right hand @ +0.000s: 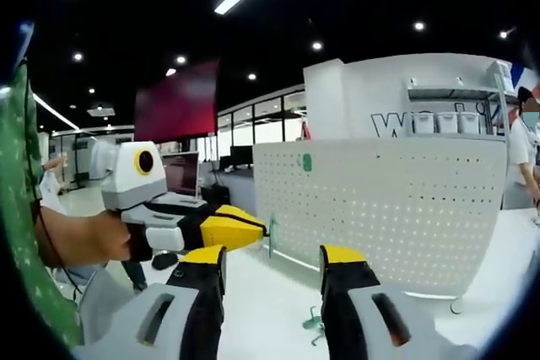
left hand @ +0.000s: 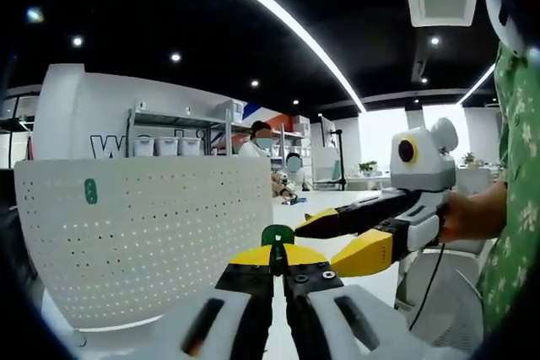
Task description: Insert the hook assembly into the mounting plate slot until the hook locks in place.
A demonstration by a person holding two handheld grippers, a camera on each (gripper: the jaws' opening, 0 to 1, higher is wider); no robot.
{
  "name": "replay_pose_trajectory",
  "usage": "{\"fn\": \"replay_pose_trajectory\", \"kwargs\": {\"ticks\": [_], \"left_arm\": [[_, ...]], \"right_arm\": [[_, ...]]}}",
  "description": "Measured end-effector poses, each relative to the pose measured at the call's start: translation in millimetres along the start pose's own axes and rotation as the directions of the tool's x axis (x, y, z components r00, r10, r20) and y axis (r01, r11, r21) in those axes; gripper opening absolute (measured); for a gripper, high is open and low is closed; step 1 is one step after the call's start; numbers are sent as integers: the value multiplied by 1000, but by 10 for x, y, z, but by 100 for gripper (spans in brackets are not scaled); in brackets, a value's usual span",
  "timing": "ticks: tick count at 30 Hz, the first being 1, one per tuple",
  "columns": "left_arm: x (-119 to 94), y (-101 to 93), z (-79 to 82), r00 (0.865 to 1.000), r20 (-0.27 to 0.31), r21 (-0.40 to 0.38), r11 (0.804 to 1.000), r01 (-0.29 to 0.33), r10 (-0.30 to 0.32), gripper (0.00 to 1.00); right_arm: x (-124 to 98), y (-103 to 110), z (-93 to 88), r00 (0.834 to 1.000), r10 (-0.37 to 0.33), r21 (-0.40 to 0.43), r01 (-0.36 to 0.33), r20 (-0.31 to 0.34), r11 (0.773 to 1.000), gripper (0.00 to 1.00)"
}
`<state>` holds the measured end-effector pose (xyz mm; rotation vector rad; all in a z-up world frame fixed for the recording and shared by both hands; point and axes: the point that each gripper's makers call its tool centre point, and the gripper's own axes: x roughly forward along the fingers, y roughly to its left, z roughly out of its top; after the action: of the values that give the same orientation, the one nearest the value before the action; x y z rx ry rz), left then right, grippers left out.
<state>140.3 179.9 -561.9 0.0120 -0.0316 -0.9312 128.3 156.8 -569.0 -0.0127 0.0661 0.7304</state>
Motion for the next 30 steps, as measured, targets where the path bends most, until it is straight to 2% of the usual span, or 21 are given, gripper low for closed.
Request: {"fn": "replay_pose_trajectory", "kwargs": {"ticks": [10, 12, 19, 30], "left_arm": [[-11, 42, -2, 1000, -4, -6, 1000, -24, 24, 2], [-8, 51, 2, 1000, -4, -5, 1000, -28, 28, 2], [6, 86, 2, 999, -5, -8, 999, -46, 46, 2], [8, 169, -16, 996, -13, -15, 996, -88, 88, 2]], "right_arm": [[4, -47, 4, 1000, -25, -7, 25, 14, 1000, 77], [4, -64, 26, 999, -33, -2, 33, 27, 999, 85], [-19, -160, 44, 996, -76, 6, 76, 47, 997, 100], [-46, -201, 71, 994, -96, 5, 96, 61, 995, 100]]}}
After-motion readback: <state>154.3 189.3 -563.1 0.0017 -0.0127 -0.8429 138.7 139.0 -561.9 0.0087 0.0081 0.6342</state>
